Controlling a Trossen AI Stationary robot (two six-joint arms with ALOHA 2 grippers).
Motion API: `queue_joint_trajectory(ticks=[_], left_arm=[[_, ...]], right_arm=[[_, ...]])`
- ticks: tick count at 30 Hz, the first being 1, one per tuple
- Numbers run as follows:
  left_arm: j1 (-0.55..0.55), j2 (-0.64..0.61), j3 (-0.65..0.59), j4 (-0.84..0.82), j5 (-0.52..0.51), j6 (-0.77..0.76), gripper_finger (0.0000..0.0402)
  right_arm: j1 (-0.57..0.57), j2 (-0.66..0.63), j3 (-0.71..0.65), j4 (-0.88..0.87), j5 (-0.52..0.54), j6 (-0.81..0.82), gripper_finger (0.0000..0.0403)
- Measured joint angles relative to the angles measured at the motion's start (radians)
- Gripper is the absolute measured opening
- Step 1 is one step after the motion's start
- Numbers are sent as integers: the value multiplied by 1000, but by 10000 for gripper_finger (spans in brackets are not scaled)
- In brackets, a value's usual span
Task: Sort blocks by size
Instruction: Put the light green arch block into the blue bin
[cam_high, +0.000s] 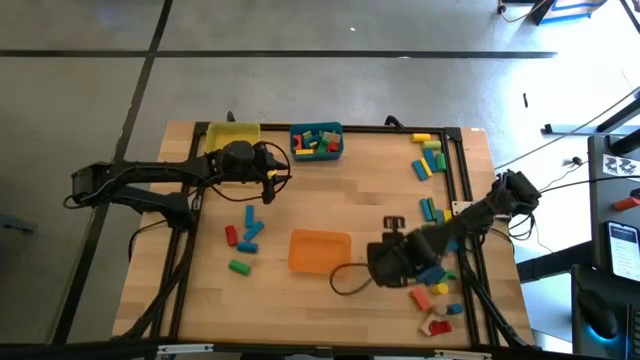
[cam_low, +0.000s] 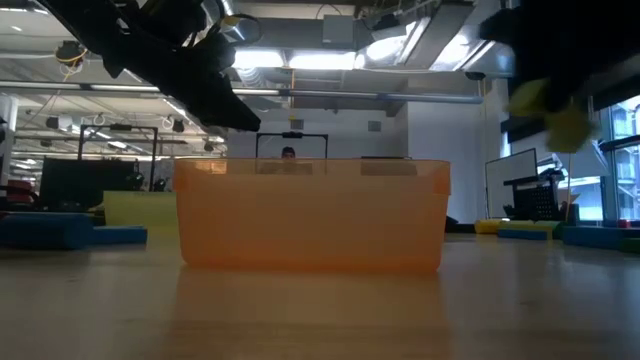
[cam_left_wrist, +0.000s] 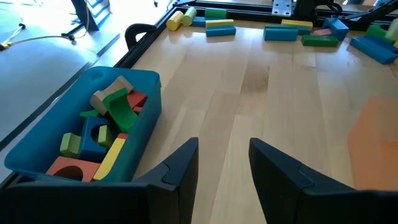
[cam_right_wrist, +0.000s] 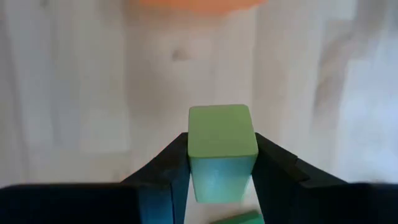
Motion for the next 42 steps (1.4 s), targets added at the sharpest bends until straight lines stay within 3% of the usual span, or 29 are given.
queue_joint_trajectory(ticks=[11, 21, 34, 42], left_arm=[[0, 0, 0, 0, 0, 0, 127], [0, 0, 0, 0, 0, 0, 127], [0, 0, 0, 1, 0, 0, 127], [-1, 0, 0, -3, 0, 0, 127]], right_arm=[[-317, -5, 0, 174, 81, -364, 138], [-622, -5, 0, 546, 57, -595, 138], [-893, 30, -1, 890, -69, -597, 138], [-982, 153, -1, 915, -138, -540, 138]])
